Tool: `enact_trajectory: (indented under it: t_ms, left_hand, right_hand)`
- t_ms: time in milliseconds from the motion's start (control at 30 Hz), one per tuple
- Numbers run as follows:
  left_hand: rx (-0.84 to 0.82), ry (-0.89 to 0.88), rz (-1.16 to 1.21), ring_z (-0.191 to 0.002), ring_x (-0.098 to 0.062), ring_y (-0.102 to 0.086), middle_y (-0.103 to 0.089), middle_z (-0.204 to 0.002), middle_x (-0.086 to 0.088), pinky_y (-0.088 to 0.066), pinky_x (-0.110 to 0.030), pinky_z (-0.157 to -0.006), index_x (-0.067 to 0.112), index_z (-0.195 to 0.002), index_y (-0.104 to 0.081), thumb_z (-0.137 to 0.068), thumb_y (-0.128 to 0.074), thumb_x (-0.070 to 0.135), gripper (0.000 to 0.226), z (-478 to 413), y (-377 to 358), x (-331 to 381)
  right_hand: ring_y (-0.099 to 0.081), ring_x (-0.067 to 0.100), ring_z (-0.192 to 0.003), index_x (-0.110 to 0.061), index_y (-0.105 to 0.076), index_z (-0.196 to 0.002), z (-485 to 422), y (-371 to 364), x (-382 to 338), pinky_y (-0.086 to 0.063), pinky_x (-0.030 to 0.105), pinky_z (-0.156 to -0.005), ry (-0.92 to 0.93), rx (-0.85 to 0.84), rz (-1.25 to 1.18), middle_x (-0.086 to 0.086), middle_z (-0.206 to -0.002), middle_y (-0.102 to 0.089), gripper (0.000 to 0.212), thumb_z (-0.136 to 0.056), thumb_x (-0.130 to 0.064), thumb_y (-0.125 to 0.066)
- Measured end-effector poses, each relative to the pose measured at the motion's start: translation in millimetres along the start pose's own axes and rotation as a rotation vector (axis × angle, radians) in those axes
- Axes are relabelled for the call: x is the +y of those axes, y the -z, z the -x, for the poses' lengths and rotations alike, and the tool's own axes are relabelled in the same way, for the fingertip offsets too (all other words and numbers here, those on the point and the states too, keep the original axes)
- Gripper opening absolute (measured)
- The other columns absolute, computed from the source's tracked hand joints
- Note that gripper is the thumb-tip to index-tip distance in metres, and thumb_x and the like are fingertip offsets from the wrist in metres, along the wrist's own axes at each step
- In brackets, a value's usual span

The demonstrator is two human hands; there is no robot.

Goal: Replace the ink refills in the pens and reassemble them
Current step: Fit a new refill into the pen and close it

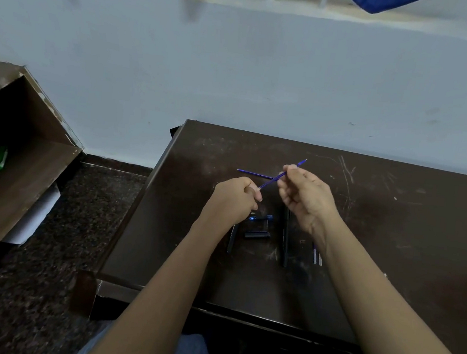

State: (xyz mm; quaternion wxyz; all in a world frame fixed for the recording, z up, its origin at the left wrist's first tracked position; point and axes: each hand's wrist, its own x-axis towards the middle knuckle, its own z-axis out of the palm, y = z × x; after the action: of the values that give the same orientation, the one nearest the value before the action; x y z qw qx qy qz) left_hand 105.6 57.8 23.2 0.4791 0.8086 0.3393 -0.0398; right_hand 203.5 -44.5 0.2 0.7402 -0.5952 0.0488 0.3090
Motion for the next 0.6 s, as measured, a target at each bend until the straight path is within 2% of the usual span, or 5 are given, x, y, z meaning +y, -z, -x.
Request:
enact_trajectory:
  t_ms: [67,200,433,500,600]
  left_hand:
    - [0.020,-0.019,0.010,-0.063,-0.004,-0.048,-0.059,-0.074,0.007,-0.037,-0.018,-0.060,0.019,-0.080,-0.059,-0.093,-0.043,0.007,0.024,1,0,0]
    - [0.054,-0.029,0.002,-0.071,-0.007,-0.053,-0.065,-0.078,0.004,-0.037,-0.018,-0.057,0.018,-0.086,-0.061,-0.096,-0.039,0.016,0.024,3,-1,-3]
    - [0.070,0.028,-0.040,-0.078,-0.013,-0.053,-0.067,-0.107,-0.007,-0.040,-0.022,-0.065,0.025,-0.068,-0.054,-0.094,-0.037,0.006,0.036,6,8,-2]
    - [0.088,0.038,-0.045,-0.081,-0.015,-0.054,-0.067,-0.109,-0.007,-0.043,-0.027,-0.071,0.025,-0.069,-0.053,-0.094,-0.036,0.006,0.036,8,11,-3]
    - [0.102,0.048,-0.047,-0.090,-0.021,-0.063,-0.068,-0.105,-0.009,-0.052,-0.034,-0.083,0.022,-0.074,-0.055,-0.093,-0.036,0.007,0.031,9,14,-5]
  right_hand:
    - [-0.063,0.006,-0.066,-0.014,-0.066,-0.093,3,-1,1,-0.052,0.019,-0.065,-0.053,-0.077,0.058,-0.001,-0.076,-0.065,0.005,-0.090,-0.015,-0.063]
    - [-0.065,0.003,-0.061,-0.015,-0.067,-0.086,14,-10,11,-0.052,0.016,-0.067,-0.141,-0.246,0.127,-0.001,-0.071,-0.068,0.010,-0.091,-0.011,-0.060]
    - [-0.063,0.007,-0.063,-0.013,-0.068,-0.093,1,12,1,-0.054,0.018,-0.068,0.004,-0.022,-0.046,0.001,-0.080,-0.067,0.017,-0.093,-0.002,-0.054]
    - [-0.058,0.007,-0.064,-0.010,-0.070,-0.102,-2,21,-1,-0.051,0.017,-0.066,0.134,0.037,0.219,0.003,-0.079,-0.065,0.020,-0.094,-0.002,-0.053]
    - [-0.058,0.007,-0.072,-0.015,-0.072,-0.109,-7,25,-3,-0.046,0.020,-0.072,0.414,0.111,0.855,-0.001,-0.085,-0.067,0.024,-0.093,-0.009,-0.056]
